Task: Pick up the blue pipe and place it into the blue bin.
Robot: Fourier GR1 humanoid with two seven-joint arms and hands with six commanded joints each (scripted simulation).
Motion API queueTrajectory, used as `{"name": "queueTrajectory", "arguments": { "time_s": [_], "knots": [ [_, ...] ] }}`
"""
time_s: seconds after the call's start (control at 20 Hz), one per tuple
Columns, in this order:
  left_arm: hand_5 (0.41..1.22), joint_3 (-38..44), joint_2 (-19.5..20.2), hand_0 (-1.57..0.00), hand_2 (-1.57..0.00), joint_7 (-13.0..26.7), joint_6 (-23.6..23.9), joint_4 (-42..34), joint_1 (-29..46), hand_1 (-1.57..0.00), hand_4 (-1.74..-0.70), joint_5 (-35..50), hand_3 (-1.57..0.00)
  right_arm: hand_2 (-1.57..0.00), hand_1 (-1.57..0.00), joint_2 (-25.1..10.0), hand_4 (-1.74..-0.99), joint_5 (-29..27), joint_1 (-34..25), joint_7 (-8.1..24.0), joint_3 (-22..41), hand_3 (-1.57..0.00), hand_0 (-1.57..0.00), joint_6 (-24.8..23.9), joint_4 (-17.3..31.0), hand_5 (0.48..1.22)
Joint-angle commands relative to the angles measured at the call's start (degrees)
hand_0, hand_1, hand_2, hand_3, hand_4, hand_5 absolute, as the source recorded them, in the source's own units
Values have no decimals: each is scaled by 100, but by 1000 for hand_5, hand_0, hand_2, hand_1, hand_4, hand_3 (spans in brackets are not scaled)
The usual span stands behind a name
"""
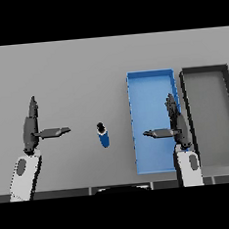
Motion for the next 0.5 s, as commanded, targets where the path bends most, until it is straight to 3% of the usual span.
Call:
{"name": "queueTrajectory", "arguments": {
  "time_s": [0.0,0.25,0.35,0.45],
  "knots": [
    [594,-8,-12,1,1,-24,11,-8,-2,1,-967,-8,1,1,1,-12,-1210,-11,0,0,-12,1,1,2,0,594],
    [594,-100,-68,1,1,9,99,-98,28,1,-967,-97,1,1,1,-118,-1210,-113,22,-11,-88,1,1,75,-65,594],
    [595,-390,633,1,1,-401,-1060,-140,46,1,-969,-82,1,1,1,-739,-1206,643,229,-509,292,1,1,288,-302,592],
    [596,-483,878,1,1,-507,-1530,-45,8,1,-971,-71,1,1,1,-923,-1195,937,281,-496,469,1,1,353,-443,588]
  ]
}}
